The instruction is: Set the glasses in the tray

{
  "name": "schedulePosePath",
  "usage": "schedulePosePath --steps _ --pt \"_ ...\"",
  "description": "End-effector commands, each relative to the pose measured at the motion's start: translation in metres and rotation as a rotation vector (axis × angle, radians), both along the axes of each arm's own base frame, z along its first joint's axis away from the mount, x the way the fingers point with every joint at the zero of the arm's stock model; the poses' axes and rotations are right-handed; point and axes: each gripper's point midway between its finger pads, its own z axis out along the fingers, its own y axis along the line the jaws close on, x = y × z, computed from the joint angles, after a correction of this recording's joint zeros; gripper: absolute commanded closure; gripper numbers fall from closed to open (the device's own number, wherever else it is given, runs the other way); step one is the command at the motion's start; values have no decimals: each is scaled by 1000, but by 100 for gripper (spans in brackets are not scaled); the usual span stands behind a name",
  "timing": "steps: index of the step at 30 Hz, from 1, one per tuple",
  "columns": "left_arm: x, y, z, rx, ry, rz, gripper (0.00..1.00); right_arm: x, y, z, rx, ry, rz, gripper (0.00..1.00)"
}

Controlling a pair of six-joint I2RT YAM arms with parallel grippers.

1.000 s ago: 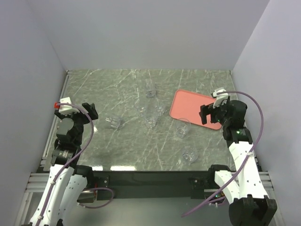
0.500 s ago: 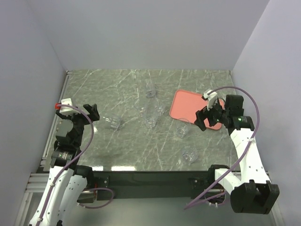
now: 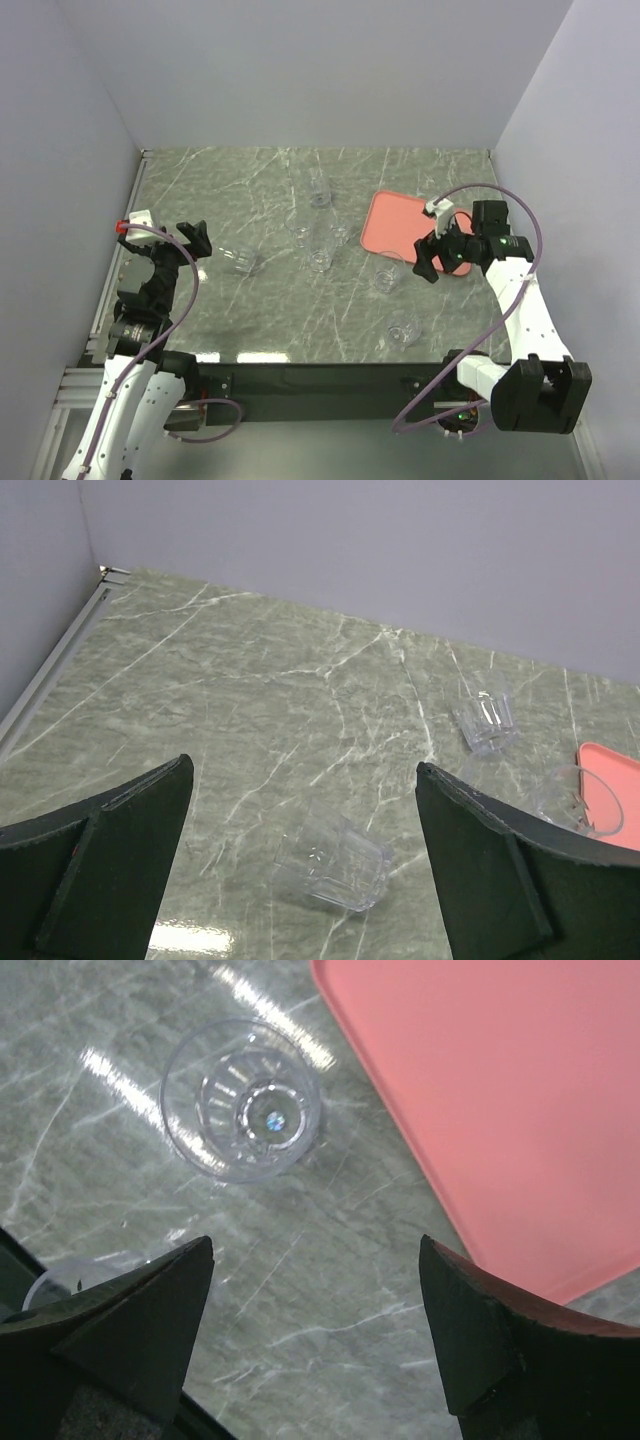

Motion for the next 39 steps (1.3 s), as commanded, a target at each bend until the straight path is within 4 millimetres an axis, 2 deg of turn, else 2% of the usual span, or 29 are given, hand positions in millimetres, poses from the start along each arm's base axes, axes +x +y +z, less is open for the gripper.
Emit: schedulePosePath --steps 1,7,13,21,26,29,32,34,35,39 --pt "0 -5 10 13 -37 -29 1 -29 9 -17 11 90 114 12" --pt "0 -7 10 13 -36 -40 1 -64 19 -32 -12 142 272 16" --pt "0 -7 10 13 -37 -40 1 -85 31 -41 -46 131 399 20" --pt "0 -8 9 14 -36 -43 1 -99 41 -53 -63 149 462 26" --pt "0 -8 9 15 -34 -45 0 -102 43 -63 -90 156 469 31" --pt "0 -8 8 15 -33 -43 1 -100 44 -68 -108 152 458 37" --pt "0 -8 9 14 -36 -43 1 -98 44 -71 -126 158 446 46" --pt "-1 -8 9 14 -36 -43 1 -97 44 -72 -136 159 445 59" --pt "-1 -8 9 14 -36 -45 1 -96 43 -73 -144 163 438 70" --pt "-1 -8 10 14 -37 -43 1 -93 44 -72 -153 140 430 91"
